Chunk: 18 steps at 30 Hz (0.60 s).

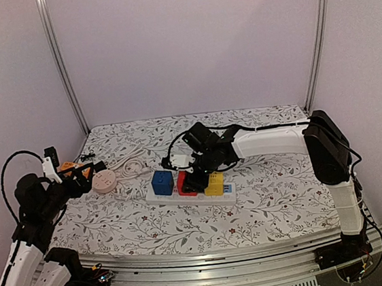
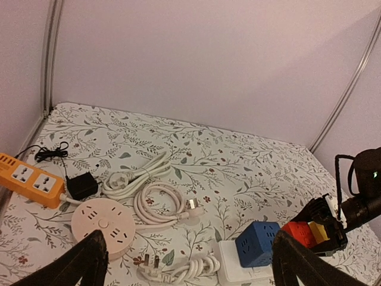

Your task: Insert the plug

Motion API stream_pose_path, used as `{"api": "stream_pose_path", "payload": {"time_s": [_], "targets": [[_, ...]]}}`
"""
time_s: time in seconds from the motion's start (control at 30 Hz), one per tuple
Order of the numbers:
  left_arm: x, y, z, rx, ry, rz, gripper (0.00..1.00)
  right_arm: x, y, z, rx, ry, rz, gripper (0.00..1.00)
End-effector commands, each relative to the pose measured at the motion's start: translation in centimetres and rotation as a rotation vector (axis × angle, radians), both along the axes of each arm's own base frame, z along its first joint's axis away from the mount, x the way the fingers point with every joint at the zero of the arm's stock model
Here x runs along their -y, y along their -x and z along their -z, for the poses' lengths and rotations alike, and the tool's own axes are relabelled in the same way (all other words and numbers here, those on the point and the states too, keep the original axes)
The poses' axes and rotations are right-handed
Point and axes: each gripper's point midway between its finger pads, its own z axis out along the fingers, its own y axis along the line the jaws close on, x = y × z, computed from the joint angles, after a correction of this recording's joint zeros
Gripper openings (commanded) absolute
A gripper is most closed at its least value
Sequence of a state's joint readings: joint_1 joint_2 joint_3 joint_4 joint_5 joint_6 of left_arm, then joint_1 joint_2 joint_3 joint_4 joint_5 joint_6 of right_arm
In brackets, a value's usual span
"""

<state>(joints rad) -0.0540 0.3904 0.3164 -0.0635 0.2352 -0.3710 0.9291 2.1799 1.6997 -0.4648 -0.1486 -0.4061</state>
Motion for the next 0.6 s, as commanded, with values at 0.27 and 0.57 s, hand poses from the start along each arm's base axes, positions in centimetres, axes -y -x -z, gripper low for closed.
{"api": "stream_pose_path", "payload": {"time_s": [0.27, 0.57], "targets": [[0.1, -0.2, 0.6, -0.013, 0.0, 0.009, 0.95, 11.3, -6.8, 2.3, 0.119, 0.169, 0.44, 0.44], [0.1, -0.2, 0.5, -0.008, -0.001, 0.013, 0.94, 28.8, -12.2, 2.4, 0.018, 0.187, 1.069, 0.45]]}}
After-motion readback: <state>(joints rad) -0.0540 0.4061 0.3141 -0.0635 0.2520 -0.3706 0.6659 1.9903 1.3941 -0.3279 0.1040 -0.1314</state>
